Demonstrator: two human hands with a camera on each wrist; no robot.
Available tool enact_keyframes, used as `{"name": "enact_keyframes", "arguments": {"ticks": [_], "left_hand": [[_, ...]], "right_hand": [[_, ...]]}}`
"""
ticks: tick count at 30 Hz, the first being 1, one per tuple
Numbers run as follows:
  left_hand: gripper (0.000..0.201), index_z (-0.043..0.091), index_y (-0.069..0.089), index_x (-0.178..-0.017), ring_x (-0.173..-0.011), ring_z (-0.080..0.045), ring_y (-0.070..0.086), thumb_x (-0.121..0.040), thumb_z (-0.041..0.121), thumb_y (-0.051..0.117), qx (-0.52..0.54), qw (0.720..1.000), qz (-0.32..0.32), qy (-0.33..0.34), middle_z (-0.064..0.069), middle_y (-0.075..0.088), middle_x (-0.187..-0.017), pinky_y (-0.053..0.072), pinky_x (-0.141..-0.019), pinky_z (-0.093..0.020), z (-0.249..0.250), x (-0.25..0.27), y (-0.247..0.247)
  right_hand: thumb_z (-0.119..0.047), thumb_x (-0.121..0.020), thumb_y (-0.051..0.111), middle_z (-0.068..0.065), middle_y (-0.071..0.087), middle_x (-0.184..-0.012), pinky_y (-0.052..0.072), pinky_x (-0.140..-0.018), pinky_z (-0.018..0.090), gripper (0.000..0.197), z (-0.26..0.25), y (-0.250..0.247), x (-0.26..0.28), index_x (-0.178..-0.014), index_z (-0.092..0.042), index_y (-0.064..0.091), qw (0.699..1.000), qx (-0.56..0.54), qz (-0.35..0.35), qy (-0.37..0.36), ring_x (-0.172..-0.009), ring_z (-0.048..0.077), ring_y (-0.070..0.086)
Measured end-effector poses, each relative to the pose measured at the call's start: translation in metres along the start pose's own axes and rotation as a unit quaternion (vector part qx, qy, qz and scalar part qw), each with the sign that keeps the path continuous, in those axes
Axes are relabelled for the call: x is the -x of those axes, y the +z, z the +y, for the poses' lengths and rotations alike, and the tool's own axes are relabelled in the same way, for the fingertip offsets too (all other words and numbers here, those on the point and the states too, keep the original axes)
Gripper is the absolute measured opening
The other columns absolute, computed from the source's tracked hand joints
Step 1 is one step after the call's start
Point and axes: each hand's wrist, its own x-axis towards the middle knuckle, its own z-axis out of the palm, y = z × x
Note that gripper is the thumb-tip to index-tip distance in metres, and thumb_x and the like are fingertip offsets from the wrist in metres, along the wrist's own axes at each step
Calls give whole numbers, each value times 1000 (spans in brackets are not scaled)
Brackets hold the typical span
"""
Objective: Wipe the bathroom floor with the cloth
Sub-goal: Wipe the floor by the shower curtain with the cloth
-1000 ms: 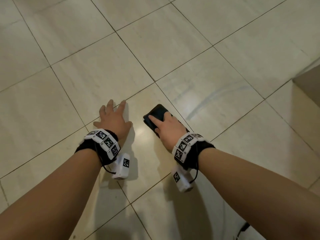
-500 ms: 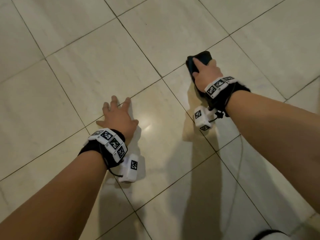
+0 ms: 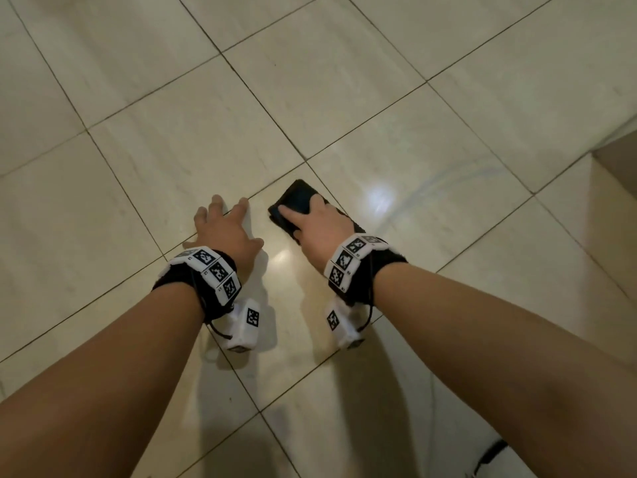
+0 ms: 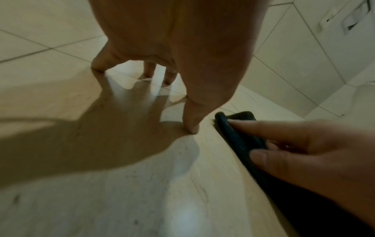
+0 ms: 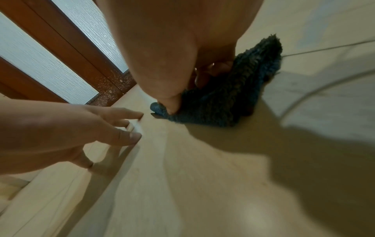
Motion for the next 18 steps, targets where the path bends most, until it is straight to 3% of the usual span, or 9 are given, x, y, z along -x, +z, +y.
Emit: {"name": "enact_keyframes", "arguments": {"ticks": [6,11,18], "left_hand": [[81,38,14,-154,-147,-38,1,-88,47,61,10,1000,-4,-1,-6,-1,-163,23,-113,-63,1,6,-1],[67,41,24,-150,-145,-30,11,-93,31,58,3,999,44,24,2,10,-161,32,-104,-64,25,18,6],[76,43,16,-151,-147,-30,9,-89,41,62,-5,998,24,62,2,9,-162,33,-103,-66,59,16,7]], "right_hand": [[-35,-104,40,8,36,-122,51,-81,42,51,20,17,43,-151,-46,23,1000,-18,-10,-3,-102,26,48],[-35,-103,41,7,38,-123,49,-80,38,51,47,20,61,-150,-48,25,999,-35,0,-2,-106,25,47],[-37,-102,46,4,38,-122,42,-78,33,50,124,-8,45,-147,-52,32,991,-86,49,95,-102,24,51]]}}
